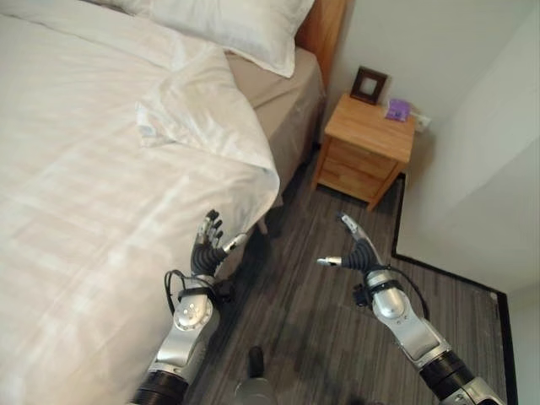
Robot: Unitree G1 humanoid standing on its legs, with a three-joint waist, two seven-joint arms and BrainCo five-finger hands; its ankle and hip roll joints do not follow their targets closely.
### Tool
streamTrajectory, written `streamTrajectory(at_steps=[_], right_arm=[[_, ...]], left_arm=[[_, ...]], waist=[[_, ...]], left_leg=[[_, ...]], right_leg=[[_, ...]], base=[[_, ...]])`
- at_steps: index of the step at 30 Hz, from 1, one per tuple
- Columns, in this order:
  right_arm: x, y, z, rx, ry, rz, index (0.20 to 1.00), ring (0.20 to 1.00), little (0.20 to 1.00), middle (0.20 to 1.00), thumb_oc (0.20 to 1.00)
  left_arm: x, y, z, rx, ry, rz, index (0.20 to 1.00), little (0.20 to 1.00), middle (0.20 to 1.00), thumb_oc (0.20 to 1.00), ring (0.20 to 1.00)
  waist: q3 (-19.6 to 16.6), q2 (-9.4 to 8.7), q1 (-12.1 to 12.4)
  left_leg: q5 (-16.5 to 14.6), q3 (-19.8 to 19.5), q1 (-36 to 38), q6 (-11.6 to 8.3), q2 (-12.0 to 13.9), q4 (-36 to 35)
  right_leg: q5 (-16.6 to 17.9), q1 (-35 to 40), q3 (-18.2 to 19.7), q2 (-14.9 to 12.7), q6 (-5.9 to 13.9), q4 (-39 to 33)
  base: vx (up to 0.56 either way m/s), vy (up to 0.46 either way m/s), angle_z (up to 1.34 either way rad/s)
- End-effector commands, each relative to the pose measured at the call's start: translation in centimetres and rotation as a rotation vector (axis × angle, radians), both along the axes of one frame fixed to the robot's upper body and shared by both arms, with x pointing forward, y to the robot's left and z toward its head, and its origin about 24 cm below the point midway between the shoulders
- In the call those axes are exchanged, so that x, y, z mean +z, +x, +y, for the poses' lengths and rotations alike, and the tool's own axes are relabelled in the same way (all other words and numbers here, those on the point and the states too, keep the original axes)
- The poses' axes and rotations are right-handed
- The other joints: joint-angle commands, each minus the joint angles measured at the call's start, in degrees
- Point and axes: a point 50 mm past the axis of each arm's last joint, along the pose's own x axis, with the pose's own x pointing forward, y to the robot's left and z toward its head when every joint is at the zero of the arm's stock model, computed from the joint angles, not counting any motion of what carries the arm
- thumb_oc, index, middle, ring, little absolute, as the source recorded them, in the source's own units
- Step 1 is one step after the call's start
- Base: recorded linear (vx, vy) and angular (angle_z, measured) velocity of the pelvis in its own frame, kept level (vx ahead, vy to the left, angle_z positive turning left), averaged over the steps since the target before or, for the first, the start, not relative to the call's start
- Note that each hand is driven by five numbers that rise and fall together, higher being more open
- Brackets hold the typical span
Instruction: Making the bed.
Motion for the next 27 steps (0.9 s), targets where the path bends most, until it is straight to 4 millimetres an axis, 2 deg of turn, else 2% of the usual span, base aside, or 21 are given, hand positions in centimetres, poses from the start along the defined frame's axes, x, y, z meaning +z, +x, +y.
streamTrajectory(at_steps=[1, 3, 4, 5, 6, 7, 8, 9, 10, 11, 12, 14, 16, 17, 18, 19, 20, 22, 23, 25, 27], right_arm=[[1.9, 1.0, -0.4, -0.03, 0.021, -0.095, 1.0, 1.0, 1.0, 1.0, 1.0], [1.4, 0.7, -0.8, -0.05, 0.01, -0.086, 1.0, 1.0, 1.0, 1.0, 1.0], [1.1, 0.7, -0.9, -0.065, 0.007, -0.073, 1.0, 1.0, 1.0, 1.0, 1.0], [1.0, 0.6, -0.9, -0.062, -0.007, -0.076, 1.0, 1.0, 1.0, 1.0, 1.0], [0.8, 0.7, -1.2, -0.076, -0.006, -0.069, 1.0, 1.0, 1.0, 1.0, 1.0], [0.4, 0.7, -1.5, -0.08, -0.025, -0.054, 1.0, 1.0, 1.0, 1.0, 1.0], [0.7, 0.9, -1.6, -0.082, -0.023, -0.064, 1.0, 1.0, 1.0, 1.0, 1.0], [0.7, 0.9, -1.7, -0.082, -0.023, -0.065, 1.0, 1.0, 1.0, 1.0, 1.0], [1.1, 1.3, -1.9, -0.087, -0.017, -0.076, 1.0, 1.0, 1.0, 1.0, 1.0], [1.5, 1.6, -2.1, -0.085, -0.027, -0.088, 1.0, 1.0, 1.0, 1.0, 1.0], [1.7, 1.9, -2.0, -0.082, -0.03, -0.092, 1.0, 1.0, 1.0, 1.0, 1.0], [1.9, 2.1, -1.7, -0.063, -0.028, -0.098, 1.0, 1.0, 1.0, 1.0, 1.0], [1.7, 2.1, -1.7, -0.056, -0.03, -0.092, 1.0, 1.0, 1.0, 1.0, 1.0], [1.3, 2.0, -1.4, -0.043, -0.039, -0.073, 1.0, 1.0, 1.0, 1.0, 1.0], [1.1, 2.0, -1.3, -0.041, -0.044, -0.069, 1.0, 1.0, 1.0, 1.0, 1.0], [1.1, 2.0, -1.3, -0.041, -0.044, -0.069, 1.0, 1.0, 1.0, 1.0, 1.0], [1.0, 2.1, -1.2, -0.038, -0.052, -0.067, 1.0, 1.0, 1.0, 1.0, 1.0], [1.0, 2.0, -0.9, -0.025, -0.048, -0.066, 1.0, 1.0, 1.0, 1.0, 1.0], [1.0, 2.0, -0.3, 0.0, -0.042, -0.062, 1.0, 1.0, 1.0, 1.0, 1.0], [0.8, 2.0, 0.6, 0.036, -0.038, -0.04, 1.0, 1.0, 1.0, 1.0, 1.0], [0.8, 2.0, 1.7, 0.061, -0.023, -0.033, 1.0, 1.0, 1.0, 1.0, 1.0]], left_arm=[[3.2, 0.9, -0.2, -0.065, 0.06, -0.161, 1.0, 1.0, 1.0, 1.0, 1.0], [3.8, 1.4, -0.7, -0.089, 0.051, -0.19, 1.0, 1.0, 1.0, 1.0, 1.0], [3.6, 1.7, -0.9, -0.083, 0.05, -0.183, 1.0, 1.0, 1.0, 1.0, 1.0], [3.6, 1.7, -1.0, -0.083, 0.039, -0.185, 1.0, 1.0, 1.0, 1.0, 1.0], [3.4, 1.6, -0.9, -0.066, 0.037, -0.183, 1.0, 1.0, 1.0, 1.0, 1.0], [3.2, 1.4, -1.0, -0.047, -0.017, -0.175, 1.0, 1.0, 1.0, 1.0, 1.0], [3.4, 1.4, -1.2, -0.043, -0.043, -0.186, 1.0, 1.0, 1.0, 1.0, 1.0], [3.5, 1.4, -1.2, -0.043, -0.042, -0.188, 1.0, 1.0, 1.0, 1.0, 1.0], [3.5, 1.2, -1.1, -0.052, -0.054, -0.197, 1.0, 1.0, 1.0, 1.0, 1.0], [3.8, 1.2, -1.0, -0.051, -0.07, -0.212, 1.0, 1.0, 1.0, 1.0, 1.0], [3.8, 1.2, -0.9, -0.044, -0.08, -0.214, 1.0, 1.0, 1.0, 1.0, 1.0], [3.7, 1.2, -0.9, -0.033, -0.099, -0.216, 1.0, 1.0, 1.0, 1.0, 1.0], [3.7, 1.1, -0.8, -0.033, -0.107, -0.216, 1.0, 1.0, 1.0, 1.0, 1.0], [3.1, 0.7, -0.8, -0.033, -0.116, -0.194, 1.0, 1.0, 1.0, 1.0, 1.0], [3.0, 0.6, -0.8, -0.037, -0.123, -0.187, 1.0, 1.0, 1.0, 1.0, 1.0], [2.9, 0.6, -0.8, -0.037, -0.123, -0.187, 1.0, 1.0, 1.0, 1.0, 1.0], [2.6, 0.5, -1.1, -0.061, -0.137, -0.161, 1.0, 1.0, 1.0, 1.0, 1.0], [2.4, 0.3, -1.1, -0.072, -0.142, -0.151, 1.0, 1.0, 1.0, 1.0, 1.0], [2.1, 0.2, -1.2, -0.088, -0.153, -0.139, 1.0, 1.0, 1.0, 1.0, 1.0], [1.5, -0.1, -0.9, -0.077, -0.162, -0.107, 1.0, 1.0, 1.0, 1.0, 1.0], [1.2, -0.4, -0.9, -0.076, -0.169, -0.089, 1.0, 1.0, 1.0, 1.0, 1.0]], waist=[[1.24, -1.0, 0.55], [0.73, -0.99, -0.78], [0.3, -1.49, -2.03], [-0.47, -1.69, -2.85], [-1.73, -1.61, -3.61], [-1.74, -0.23, -2.52], [-0.77, -0.33, -1.49], [-1.04, -0.48, -2.11], [0.44, -2.04, -0.76], [1.05, -2.11, 0.33], [1.68, -2.32, 1.39], [2.08, -2.77, 2.83], [1.97, -2.75, 3.2], [0.81, -1.34, 3.99], [0.57, -0.86, 4.28], [0.62, -0.92, 4.3], [-0.12, 0.29, 4.06], [-0.09, 0.93, 4.4], [-0.23, 1.28, 5.17], [-1.48, 0.96, 5.81], [-1.94, -0.67, 6.27]], left_leg=[[-11.51, 0.37, 8.82, -6.43, 4.55, 0.2], [-15.4, -2.8, 12.33, -6.49, 4.32, 0.2], [-15.87, -4.21, 14.51, -6.57, 4.01, 0.2], [-17.0, -4.37, 16.52, -6.69, 4.47, 0.2], [-15.42, -4.85, 18.17, -7.27, 5.41, 1.91], [-10.3, -5.16, 13.34, -8.6, 9.28, 16.92], [-5.57, -5.86, 7.12, -9.43, 10.31, 27.95], [-5.49, -6.73, 5.86, -9.43, 10.12, 28.64], [-3.78, -2.72, -1.95, -8.15, 12.29, 38.89], [-5.76, -1.66, -5.18, -7.87, 12.45, 39.61], [-8.78, -0.39, -7.99, -7.55, 11.59, 38.86], [-11.29, 2.87, -12.37, -6.1, 8.88, 33.97], [-9.89, 5.81, -12.63, -5.65, 7.49, 28.63], [-6.22, 12.4, -12.62, -5.34, 5.32, 17.62], [-4.3, 15.35, -12.91, -5.04, 4.69, 13.85], [-4.09, 15.45, -12.65, -5.02, 4.51, 13.43], [-2.38, 22.42, -12.6, -3.55, 5.02, 7.97], [-0.89, 25.74, -12.45, -3.12, 4.95, 5.82], [0.32, 26.67, -13.18, -3.03, 4.86, 5.82], [-0.48, 24.53, -10.21, -0.83, 2.84, 2.12], [0.64, 24.22, -8.02, -0.37, 2.17, 1.54]], right_leg=[[4.04, -5.92, 5.1, -1.29, 1.52, -0.8], [3.68, -7.66, 11.07, 0.56, 1.82, -0.8], [5.51, -6.64, 13.89, 1.32, 1.65, -0.8], [5.76, -5.58, 14.73, 1.53, 1.37, -0.8], [6.59, -4.45, 15.6, 2.62, 0.91, -0.8], [4.68, 0.18, 13.54, 4.73, -1.74, -0.8], [3.4, 2.75, 11.43, 5.0, -3.41, -0.8], [3.53, 2.38, 10.86, 4.71, -3.51, -0.8], [0.4, 5.86, 9.07, 4.67, -5.66, -0.8], [-0.81, 6.86, 8.03, 4.8, -5.81, -0.8], [-1.91, 7.94, 7.53, 4.92, -5.68, -0.8], [-3.74, 9.35, 6.88, 5.12, -5.22, -0.8], [-4.22, 9.9, 6.37, 5.48, -5.02, -0.8], [-7.3, 12.77, 5.36, 8.22, -4.5, -0.8], [-8.16, 13.68, 4.74, 9.14, -4.49, -0.8], [-8.16, 13.75, 4.76, 9.05, -4.47, -0.8], [-10.04, 15.75, 3.25, 11.71, -5.03, -0.8], [-11.53, 17.62, 2.2, 13.08, -5.58, -0.8], [-12.35, 19.68, 1.94, 14.65, -6.33, -0.8], [-11.93, 21.35, 1.64, 15.12, -5.37, -0.8], [-10.49, 23.58, 1.13, 15.04, -5.29, -0.8]], base=[[0.51, 0.059, 0.61], [0.63, 0.042, 0.84], [0.76, 0.021, 1.24], [0.84, -0.027, 1.33], [0.89, -0.127, 1.68], [0.74, -0.234, 1.21], [0.41, -0.204, 0.82], [0.32, -0.242, 0.18], [0.33, -0.144, -0.02], [0.46, -0.148, -0.04], [0.32, 0.008, -0.01], [0.32, 0.078, 0.13], [0.35, 0.111, 0.16], [0.45, 0.16, 0.43], [0.45, 0.16, 0.52], [0.39, 0.14, 0.39], [0.27, 0.091, 0.27], [0.42, 0.109, 0.41], [0.58, 0.131, 0.56], [0.53, 0.194, 0.62], [0.41, 0.15, 0.4]])
